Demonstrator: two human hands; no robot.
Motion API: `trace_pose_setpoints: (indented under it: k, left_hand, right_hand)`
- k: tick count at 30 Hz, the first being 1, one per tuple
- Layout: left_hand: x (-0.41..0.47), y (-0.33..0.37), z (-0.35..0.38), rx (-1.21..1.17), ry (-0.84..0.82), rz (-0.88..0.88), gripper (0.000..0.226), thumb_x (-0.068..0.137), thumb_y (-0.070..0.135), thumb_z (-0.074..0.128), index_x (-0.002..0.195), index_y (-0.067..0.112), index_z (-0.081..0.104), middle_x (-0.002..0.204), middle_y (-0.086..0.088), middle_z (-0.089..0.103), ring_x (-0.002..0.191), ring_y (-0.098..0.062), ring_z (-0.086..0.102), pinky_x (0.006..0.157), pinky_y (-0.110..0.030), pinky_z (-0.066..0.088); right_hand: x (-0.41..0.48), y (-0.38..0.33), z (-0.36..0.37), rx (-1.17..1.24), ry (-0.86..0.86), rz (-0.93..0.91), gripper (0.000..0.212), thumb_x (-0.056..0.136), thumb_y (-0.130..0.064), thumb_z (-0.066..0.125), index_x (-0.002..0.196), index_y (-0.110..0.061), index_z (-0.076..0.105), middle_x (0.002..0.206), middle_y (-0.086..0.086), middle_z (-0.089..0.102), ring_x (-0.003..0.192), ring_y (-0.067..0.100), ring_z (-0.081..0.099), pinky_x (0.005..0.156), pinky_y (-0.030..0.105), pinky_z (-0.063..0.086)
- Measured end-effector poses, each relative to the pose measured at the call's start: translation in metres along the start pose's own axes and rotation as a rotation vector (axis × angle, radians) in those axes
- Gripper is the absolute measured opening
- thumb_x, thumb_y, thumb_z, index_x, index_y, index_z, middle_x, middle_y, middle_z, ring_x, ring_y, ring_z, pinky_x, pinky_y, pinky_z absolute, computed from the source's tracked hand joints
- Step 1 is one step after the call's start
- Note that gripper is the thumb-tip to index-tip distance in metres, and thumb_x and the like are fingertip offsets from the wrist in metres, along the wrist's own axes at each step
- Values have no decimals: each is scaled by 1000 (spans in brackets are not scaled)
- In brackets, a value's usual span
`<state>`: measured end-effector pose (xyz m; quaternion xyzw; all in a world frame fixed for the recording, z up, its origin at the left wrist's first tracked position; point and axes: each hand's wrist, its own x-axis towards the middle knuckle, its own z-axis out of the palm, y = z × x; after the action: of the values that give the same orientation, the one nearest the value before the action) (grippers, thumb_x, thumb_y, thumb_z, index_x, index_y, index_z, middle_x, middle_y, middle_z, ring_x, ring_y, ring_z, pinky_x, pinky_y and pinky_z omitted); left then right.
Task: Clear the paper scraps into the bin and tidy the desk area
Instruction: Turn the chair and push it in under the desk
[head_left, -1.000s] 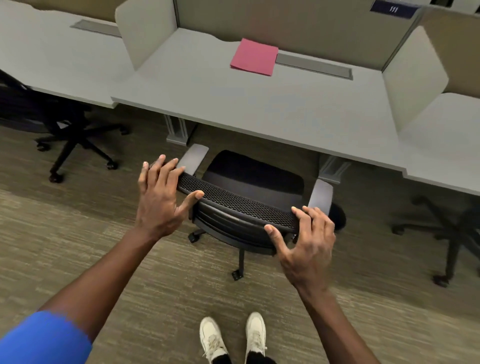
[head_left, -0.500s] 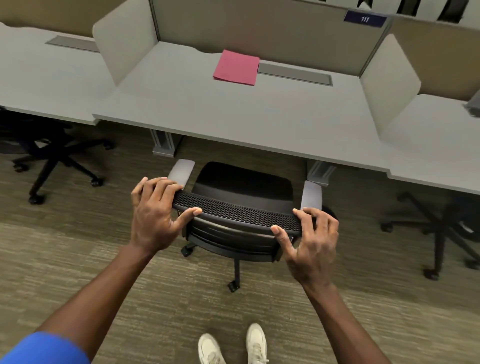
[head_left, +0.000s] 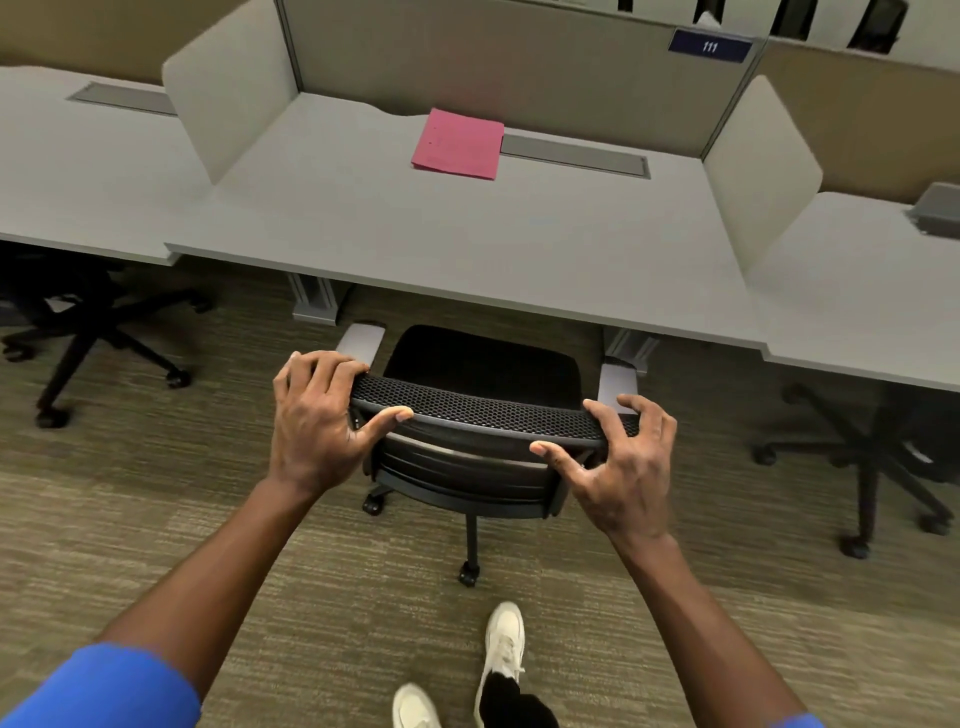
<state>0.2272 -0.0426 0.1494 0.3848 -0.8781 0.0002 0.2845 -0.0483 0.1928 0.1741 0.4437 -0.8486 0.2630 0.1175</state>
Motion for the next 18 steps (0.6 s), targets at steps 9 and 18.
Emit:
trace_pose_setpoints:
  k: [9, 18]
  left_hand:
    - [53, 9, 24, 67, -61, 12, 82, 95, 87, 29, 120, 18, 65, 121, -5, 66, 121, -28, 57, 112, -52, 37]
    - [110, 7, 61, 71, -84, -23, 76, 94, 87, 34, 124, 23, 62, 123, 1, 64, 124, -25, 54, 112, -48, 37]
  right_hand:
    - [64, 27, 24, 18, -10, -25, 87, 74, -96, 55, 121, -25, 72, 129, 12, 53, 124, 32, 47, 89, 39, 53]
    - [131, 51, 60, 47, 4, -51, 86, 74, -95, 57, 122, -24, 71, 124, 10, 55, 120, 29, 48, 89, 32, 50]
